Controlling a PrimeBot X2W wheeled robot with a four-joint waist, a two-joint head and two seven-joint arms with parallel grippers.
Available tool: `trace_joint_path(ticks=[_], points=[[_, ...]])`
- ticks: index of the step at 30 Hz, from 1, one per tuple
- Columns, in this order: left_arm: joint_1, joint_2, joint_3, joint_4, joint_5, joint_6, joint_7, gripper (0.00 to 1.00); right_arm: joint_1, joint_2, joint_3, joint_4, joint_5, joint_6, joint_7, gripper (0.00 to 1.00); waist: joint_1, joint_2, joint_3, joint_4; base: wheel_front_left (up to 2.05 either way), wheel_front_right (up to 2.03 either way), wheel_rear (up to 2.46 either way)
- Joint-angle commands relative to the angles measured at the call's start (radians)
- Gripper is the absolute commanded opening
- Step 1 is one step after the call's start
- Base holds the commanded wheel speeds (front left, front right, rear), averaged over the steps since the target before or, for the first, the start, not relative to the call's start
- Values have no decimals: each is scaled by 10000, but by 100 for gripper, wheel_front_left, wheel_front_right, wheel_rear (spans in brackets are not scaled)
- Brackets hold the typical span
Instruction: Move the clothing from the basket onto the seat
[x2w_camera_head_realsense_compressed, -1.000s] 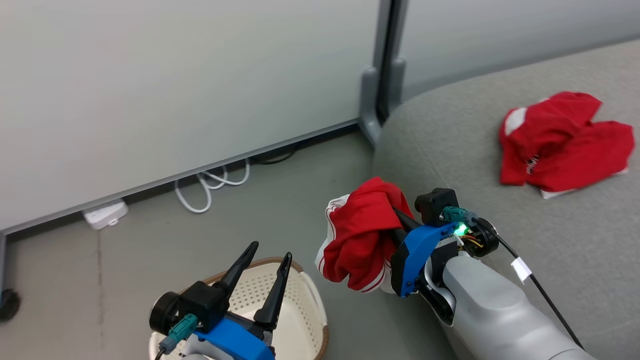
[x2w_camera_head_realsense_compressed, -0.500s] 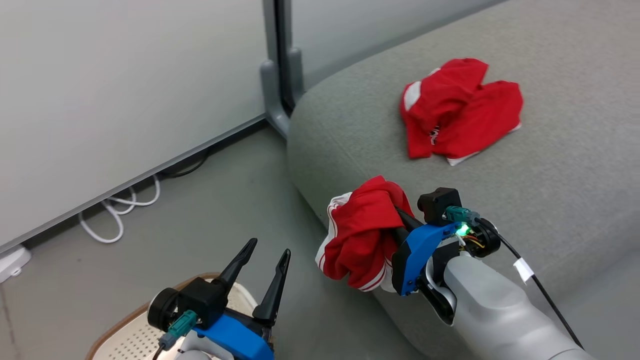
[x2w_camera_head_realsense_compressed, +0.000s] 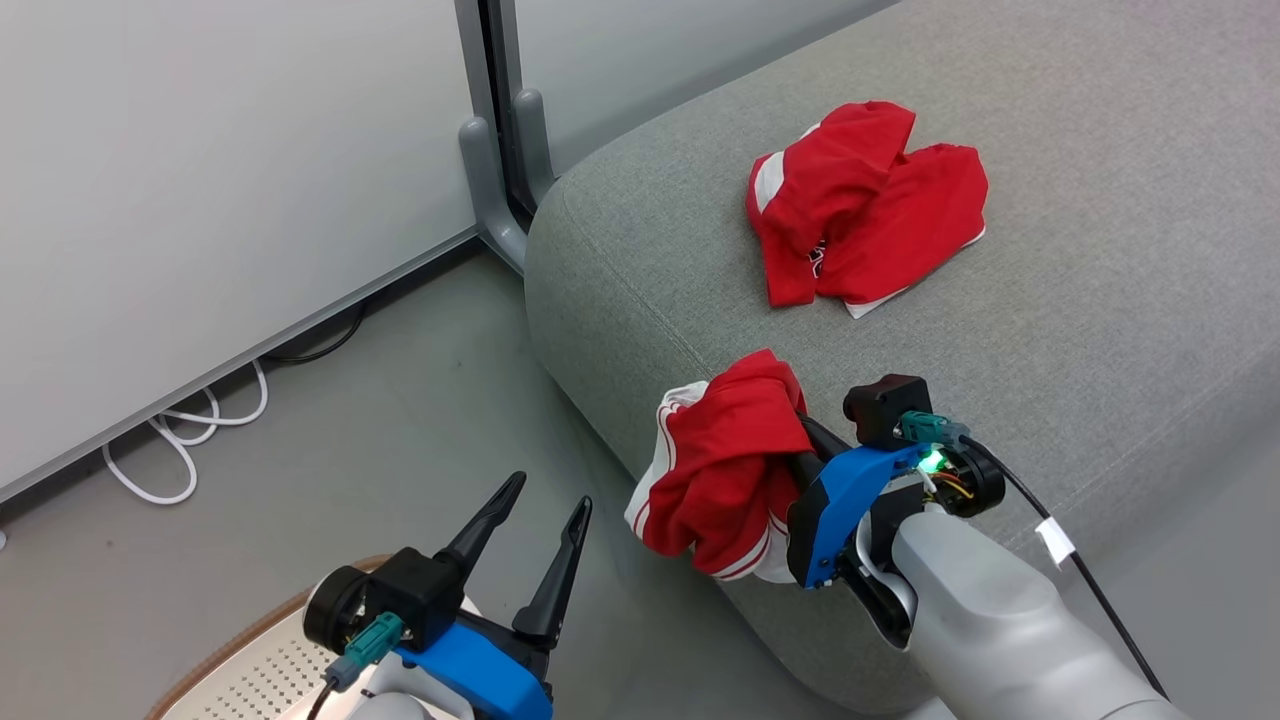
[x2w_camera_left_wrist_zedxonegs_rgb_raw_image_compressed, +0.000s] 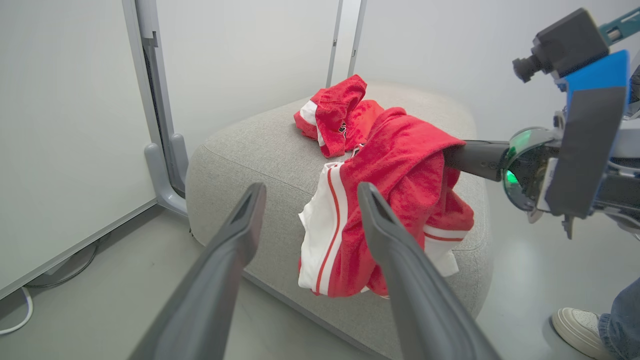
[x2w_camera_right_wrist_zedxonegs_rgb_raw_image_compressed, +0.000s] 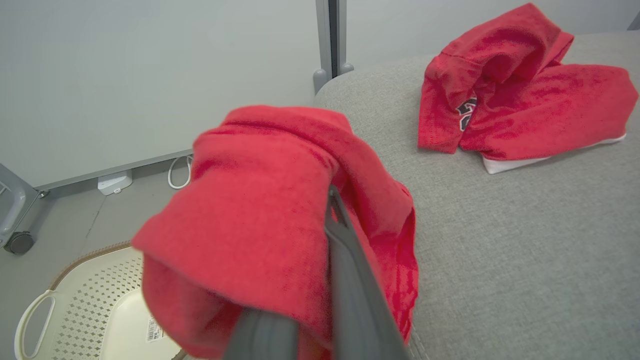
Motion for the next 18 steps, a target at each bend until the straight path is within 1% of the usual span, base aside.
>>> trace_joint_path(ticks=[1,5,9,11,16,18], points=[[-130,119,-36,14,-51,-37,-33,100,56,-22,-59,-3,11,-3,-57,0,0,-1,19,4,0,0,0],[-85,128,131,-77,6,-37,-33,100,-299,-167,-125,-32,119,-3,0,0,0,-1,140,28,0,0,0],[-267,215,120,-217,141,-37,-33,100,-1174,-596,-516,112,297,-3,110,0,0,-1,617,302,0,0,0],[-407,298,33,-289,219,-37,-33,100,-1794,-912,-839,266,393,-3,224,0,0,-1,954,488,0,0,0],[-1031,492,-191,-526,350,-38,-33,100,-3510,-1953,-1593,550,580,-3,380,0,0,-1,1902,1052,0,0,0],[-1351,582,-380,-664,389,-38,-33,100,-4146,-2531,-1836,577,631,-3,459,0,0,-1,2410,1340,0,0,0]])
